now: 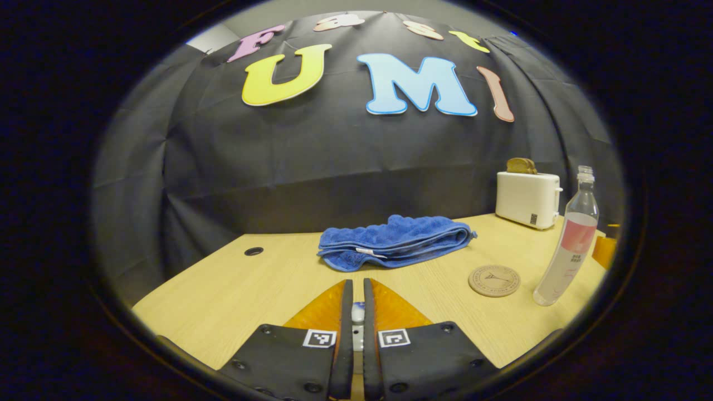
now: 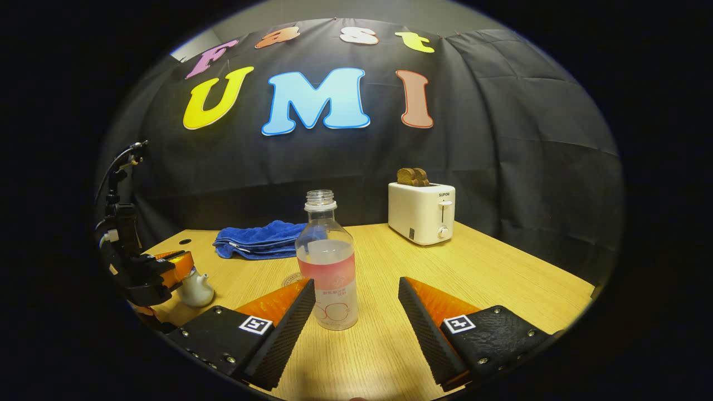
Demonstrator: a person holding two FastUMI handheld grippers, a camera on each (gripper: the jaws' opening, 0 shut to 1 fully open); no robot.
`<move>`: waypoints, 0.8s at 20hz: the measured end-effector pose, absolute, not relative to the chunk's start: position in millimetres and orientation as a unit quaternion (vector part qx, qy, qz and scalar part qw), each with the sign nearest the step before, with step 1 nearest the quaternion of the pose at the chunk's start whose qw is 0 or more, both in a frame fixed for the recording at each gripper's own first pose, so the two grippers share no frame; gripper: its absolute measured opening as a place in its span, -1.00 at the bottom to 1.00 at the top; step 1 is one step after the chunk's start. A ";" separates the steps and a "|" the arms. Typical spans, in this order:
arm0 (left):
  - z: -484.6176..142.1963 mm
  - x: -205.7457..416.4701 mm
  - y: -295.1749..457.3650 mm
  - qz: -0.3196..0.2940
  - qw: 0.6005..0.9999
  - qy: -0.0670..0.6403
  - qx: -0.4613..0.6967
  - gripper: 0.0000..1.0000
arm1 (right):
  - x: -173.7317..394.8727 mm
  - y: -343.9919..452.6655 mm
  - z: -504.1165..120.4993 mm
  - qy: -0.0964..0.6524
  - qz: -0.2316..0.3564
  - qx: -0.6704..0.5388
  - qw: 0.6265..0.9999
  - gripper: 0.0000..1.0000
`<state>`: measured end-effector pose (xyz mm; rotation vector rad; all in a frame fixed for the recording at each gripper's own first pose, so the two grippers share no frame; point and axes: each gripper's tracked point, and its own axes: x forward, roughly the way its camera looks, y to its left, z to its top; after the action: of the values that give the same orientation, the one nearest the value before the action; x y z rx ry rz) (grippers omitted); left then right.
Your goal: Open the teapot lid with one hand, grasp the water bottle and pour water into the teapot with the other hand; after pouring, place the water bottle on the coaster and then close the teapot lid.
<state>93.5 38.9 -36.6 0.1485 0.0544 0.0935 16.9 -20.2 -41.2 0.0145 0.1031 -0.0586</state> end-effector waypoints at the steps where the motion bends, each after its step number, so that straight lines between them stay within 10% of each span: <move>1: -35.1 93.7 38.8 0.044 0.996 0.025 0.068 -0.72 | 17.2 -18.9 -42.3 0.052 -0.026 0.006 0.998 0.92; 16: 12.1 71.3 101.2 0.067 0.997 -0.025 0.014 -0.72 | 44.2 -0.1 -43.9 0.063 0.011 -0.012 0.998 0.92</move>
<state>71.3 101.2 12.1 0.0282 -0.0507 0.1345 44.2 -0.1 -43.9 -0.0231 0.1253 0.0222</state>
